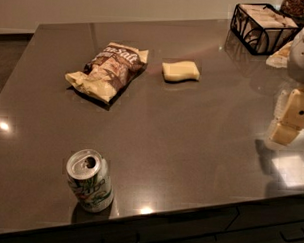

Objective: Move brown chip bag near 7up can

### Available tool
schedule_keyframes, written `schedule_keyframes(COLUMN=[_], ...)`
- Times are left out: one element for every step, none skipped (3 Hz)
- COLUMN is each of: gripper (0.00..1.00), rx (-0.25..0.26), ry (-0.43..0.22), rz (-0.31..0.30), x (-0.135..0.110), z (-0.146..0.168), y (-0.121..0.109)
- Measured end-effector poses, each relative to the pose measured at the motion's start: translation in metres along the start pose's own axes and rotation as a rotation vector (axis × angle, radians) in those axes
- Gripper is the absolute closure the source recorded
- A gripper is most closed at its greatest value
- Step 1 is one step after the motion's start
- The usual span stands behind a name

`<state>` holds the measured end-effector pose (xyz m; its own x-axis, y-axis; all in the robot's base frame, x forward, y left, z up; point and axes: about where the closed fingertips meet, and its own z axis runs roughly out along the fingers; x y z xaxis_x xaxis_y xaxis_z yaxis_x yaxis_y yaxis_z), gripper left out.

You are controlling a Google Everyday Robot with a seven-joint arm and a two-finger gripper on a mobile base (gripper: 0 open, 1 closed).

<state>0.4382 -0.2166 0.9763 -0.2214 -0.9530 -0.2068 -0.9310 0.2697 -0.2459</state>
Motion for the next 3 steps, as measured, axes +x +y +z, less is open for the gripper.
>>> schedule_keyframes(gripper=[0.00,0.00,0.00], rx=[0.000,0.020,0.038], ry=[0.000,-0.037,-0.098], rz=[0.000,0.004,0.008], x=[0.000,-0.019,-0.058], z=[0.000,0.006,0.023], y=[0.000,-0.012,-0.030])
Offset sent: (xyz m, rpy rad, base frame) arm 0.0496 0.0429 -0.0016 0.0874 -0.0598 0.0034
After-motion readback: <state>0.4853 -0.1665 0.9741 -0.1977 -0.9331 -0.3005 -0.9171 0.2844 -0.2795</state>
